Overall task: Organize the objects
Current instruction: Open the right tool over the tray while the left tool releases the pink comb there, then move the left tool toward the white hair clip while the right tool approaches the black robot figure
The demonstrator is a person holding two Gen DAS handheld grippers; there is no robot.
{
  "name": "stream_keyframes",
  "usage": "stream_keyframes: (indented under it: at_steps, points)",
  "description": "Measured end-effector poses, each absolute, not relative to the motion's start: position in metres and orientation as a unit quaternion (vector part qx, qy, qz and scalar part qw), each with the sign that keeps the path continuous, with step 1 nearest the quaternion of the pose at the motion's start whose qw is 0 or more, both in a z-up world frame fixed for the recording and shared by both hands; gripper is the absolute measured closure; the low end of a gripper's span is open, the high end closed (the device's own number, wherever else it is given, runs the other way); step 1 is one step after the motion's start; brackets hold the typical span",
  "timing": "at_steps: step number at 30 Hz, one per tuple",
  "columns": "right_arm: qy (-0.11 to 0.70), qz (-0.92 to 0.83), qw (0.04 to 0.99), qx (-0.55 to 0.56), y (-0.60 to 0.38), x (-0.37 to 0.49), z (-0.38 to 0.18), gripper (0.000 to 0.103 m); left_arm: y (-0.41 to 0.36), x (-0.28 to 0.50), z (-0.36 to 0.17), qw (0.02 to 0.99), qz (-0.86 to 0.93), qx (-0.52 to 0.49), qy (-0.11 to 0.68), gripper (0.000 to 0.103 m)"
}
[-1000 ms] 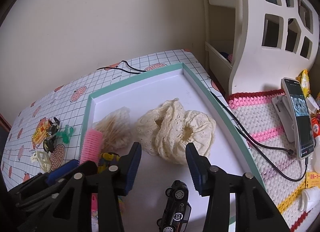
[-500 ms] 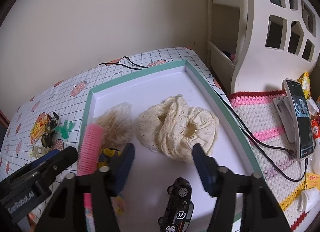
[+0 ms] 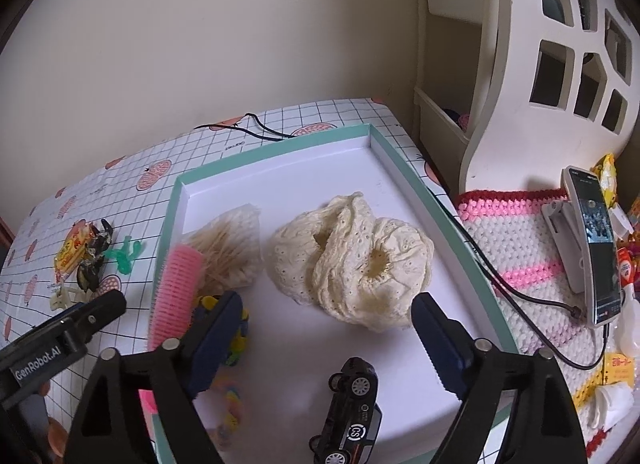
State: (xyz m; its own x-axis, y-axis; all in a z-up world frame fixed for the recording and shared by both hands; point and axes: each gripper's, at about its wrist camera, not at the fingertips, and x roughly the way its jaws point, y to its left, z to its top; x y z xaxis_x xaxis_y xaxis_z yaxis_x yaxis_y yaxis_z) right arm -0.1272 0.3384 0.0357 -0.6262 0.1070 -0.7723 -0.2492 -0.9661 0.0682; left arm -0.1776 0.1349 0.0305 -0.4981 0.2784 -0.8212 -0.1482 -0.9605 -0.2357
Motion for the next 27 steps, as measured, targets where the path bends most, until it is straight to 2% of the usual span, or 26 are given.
stream_keyframes:
  at_steps: [2,5,6,7,8,16,19,27]
  points:
    - [0.083,0.898,0.1,-0.421,0.339,-0.127,0.036,0.014,0.131,-0.179,0.03,0.116,0.864,-0.485,-0.068,0.027]
    - [0.08,0.898,0.103,-0.421,0.338,-0.127,0.035,0.013,0.129,-0.182,0.03,0.106,0.867,-0.482,-0.069,0.026]
    - [0.079,0.898,0.104,-0.421,0.338,-0.128,0.035,0.011,0.127,-0.182,0.03,0.103,0.868,-0.482,-0.069,0.026]
    - [0.079,0.898,0.104,-0.421,0.338,-0.128,0.035,0.002,0.127,-0.182,0.029,0.101,0.868,-0.481,-0.068,0.026]
    - [0.08,0.898,0.104,-0.421,0.338,-0.128,0.035,0.0,0.126,-0.183,0.029,0.099,0.868,-0.481,-0.068,0.025]
    - [0.082,0.898,0.104,-0.42,0.338,-0.127,0.034,0.0,0.122,-0.184,0.026,0.086,0.87,-0.481,-0.064,0.024]
    - [0.082,0.898,0.104,-0.42,0.338,-0.127,0.034,0.0,0.12,-0.183,0.027,0.085,0.872,-0.478,-0.065,0.011]
    - [0.08,0.897,0.102,-0.422,0.335,-0.128,0.032,0.0,0.116,-0.182,0.03,0.085,0.88,-0.463,-0.061,0.01]
